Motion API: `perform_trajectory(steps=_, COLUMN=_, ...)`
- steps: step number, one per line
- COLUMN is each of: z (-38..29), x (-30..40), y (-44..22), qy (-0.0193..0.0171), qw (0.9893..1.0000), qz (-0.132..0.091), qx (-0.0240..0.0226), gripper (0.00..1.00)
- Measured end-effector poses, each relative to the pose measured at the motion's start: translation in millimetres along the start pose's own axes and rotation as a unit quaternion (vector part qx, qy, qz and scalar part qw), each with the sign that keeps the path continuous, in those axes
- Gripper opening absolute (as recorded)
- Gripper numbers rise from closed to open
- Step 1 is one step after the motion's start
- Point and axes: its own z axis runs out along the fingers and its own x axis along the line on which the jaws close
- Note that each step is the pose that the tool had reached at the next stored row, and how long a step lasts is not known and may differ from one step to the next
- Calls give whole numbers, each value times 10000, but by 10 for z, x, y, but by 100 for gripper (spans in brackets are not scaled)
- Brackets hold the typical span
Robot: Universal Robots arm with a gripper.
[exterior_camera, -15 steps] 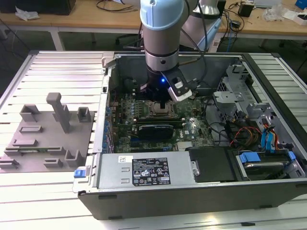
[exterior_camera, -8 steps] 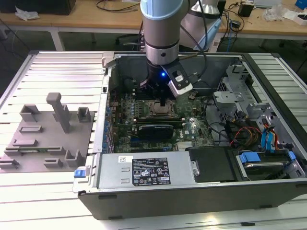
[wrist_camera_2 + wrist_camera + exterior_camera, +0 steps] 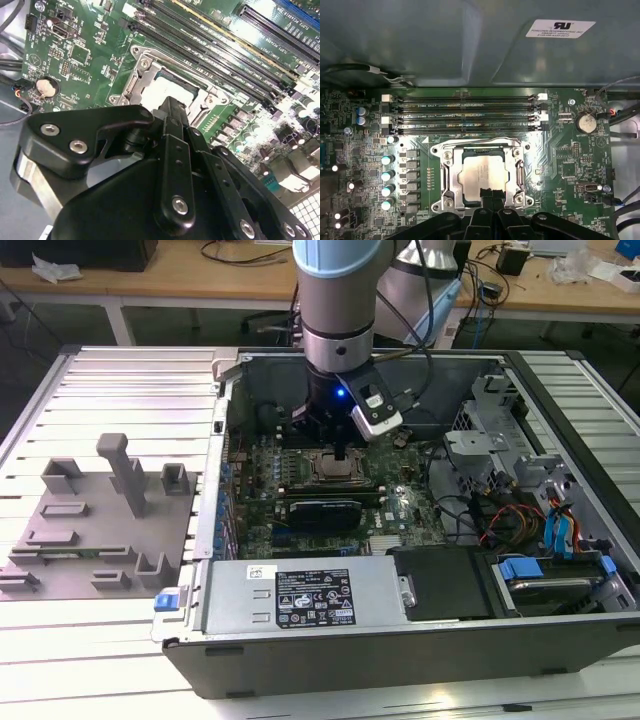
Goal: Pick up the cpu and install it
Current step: 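Install the second cpu locking lever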
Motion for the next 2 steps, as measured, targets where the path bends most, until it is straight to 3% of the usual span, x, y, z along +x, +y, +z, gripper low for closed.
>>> perform_trajectory(steps=2, z=0, x=0, y=0, qy=0, qw=10000, qz=0, qx=0, gripper=11)
